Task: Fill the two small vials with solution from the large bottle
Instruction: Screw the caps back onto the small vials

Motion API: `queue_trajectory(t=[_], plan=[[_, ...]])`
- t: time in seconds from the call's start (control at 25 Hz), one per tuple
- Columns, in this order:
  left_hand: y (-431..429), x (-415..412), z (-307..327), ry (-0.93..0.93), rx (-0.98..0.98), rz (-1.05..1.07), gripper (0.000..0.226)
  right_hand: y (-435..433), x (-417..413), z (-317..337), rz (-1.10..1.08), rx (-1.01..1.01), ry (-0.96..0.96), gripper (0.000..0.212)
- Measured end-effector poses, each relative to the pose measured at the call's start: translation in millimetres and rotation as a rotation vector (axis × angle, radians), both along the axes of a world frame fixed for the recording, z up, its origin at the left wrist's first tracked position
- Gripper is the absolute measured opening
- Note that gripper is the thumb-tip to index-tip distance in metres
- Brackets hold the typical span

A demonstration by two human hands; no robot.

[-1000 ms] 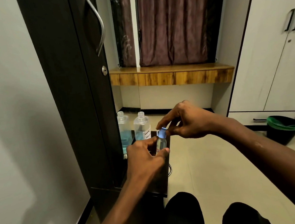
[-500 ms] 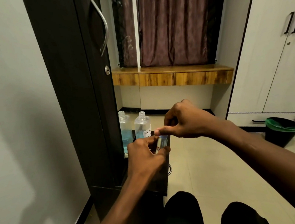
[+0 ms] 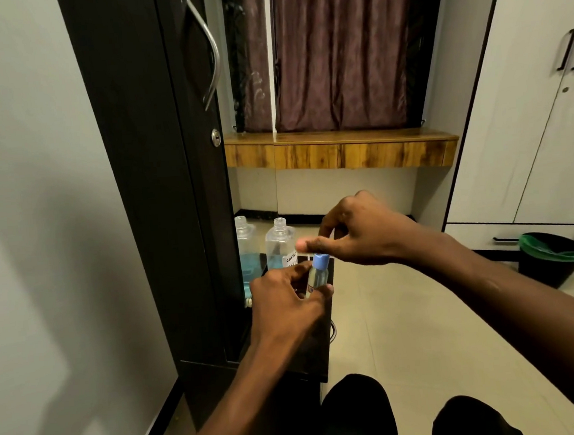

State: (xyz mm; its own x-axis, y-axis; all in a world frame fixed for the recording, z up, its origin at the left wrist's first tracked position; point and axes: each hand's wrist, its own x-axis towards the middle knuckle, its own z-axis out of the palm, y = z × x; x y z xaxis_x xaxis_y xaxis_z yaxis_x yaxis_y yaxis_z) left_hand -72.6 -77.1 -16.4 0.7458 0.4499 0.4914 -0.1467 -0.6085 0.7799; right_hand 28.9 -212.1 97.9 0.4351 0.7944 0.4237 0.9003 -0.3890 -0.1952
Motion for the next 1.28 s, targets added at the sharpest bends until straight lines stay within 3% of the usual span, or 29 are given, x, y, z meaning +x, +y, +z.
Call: queue_trajectory(t=[0.12,0.24,0.4,0.52,0.72,0.96,1.28], plan=[[2,-1,2,-0.024,0.008,-0.010,0.038,-1,0,3,0.103,-0.050,0.115,0.032],[3,-1,2,-0.011,0.014,-0.007,0.036,-1,2,1,0.129,-0.117,0.074,0.023],[3,-1,1,-0.012,0.018,0.019,0.042,5,-3,2,0.040,0.025,0.055,0.046],[6,-3,3,-0.021,0.021,0.000,0.037,2,-7,8,0.140,-0.081,0.170,0.034],[7,-4,1,-0.026,0.023,0.014,0.041,10,-7,1,0.112,-0.136,0.134,0.025],[22,-7,-16,-0.043,0.014,0.071,0.042,33,-4,-19,0.161,-0.101,0.161,0.023],[56,4,-73,0.097,-0.068,0.114,0.034,81,24,-79,0.237,-0.180,0.187,0.024]])
